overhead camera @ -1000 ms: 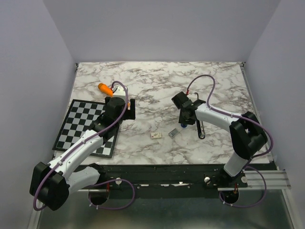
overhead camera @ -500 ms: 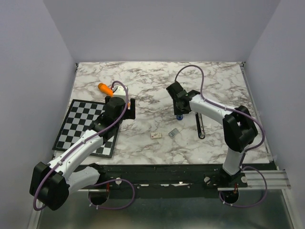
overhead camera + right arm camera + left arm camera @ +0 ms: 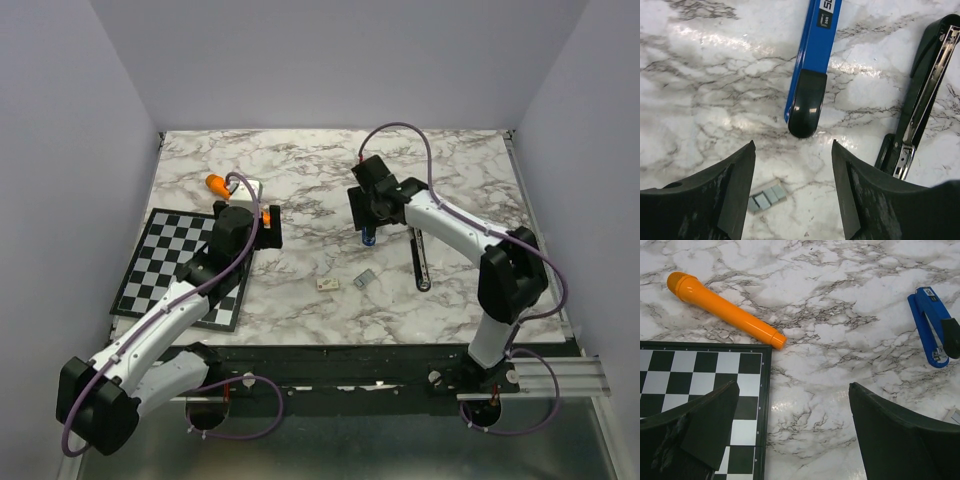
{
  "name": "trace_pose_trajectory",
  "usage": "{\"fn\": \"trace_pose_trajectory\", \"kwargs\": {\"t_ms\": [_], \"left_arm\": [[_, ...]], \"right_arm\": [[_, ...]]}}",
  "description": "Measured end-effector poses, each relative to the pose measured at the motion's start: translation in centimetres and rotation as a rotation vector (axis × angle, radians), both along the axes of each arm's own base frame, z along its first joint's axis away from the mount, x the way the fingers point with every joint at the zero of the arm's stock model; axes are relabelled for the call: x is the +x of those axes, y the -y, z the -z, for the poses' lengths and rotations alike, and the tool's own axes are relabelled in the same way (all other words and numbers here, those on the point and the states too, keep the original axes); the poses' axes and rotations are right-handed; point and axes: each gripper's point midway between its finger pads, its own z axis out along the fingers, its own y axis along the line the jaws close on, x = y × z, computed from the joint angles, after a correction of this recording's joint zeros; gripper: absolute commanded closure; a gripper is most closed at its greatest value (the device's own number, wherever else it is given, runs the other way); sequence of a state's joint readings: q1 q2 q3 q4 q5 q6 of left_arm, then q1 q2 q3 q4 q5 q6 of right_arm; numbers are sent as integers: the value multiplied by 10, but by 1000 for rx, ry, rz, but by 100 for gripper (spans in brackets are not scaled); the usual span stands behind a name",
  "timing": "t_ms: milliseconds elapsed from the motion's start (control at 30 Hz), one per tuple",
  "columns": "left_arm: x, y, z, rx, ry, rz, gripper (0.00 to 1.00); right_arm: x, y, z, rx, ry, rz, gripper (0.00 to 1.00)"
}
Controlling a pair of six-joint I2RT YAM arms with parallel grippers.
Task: Load the staples into the stapler
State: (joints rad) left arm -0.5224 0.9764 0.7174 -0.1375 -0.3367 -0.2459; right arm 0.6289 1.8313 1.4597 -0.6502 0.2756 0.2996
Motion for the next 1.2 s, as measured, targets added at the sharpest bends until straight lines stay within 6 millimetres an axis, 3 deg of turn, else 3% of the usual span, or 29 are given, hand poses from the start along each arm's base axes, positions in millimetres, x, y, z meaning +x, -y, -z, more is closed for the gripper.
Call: {"fn": "trace_pose_trajectory", "kwargs": {"t_ms": [133,267,600,867,1200], "left_arm": [[-1,-1,-8,-31,21,-11,1],[-1,-2,-21,-73,74,-27,1],[1,-12,-59,-79,273,-36,1],[7,-13,-34,-20,272,-33,1],[12,-12,-35,-13,286,-34,1]], "right_arm": [[-18,2,-32,63,35,-71,30],[-44,5,-41,108,26,-155,33],[-94,-2,6,93,-157,-376,49],[-111,-18,32,73,-240,-483,57],[-120,-19,63,29,-327,-499,63]]}}
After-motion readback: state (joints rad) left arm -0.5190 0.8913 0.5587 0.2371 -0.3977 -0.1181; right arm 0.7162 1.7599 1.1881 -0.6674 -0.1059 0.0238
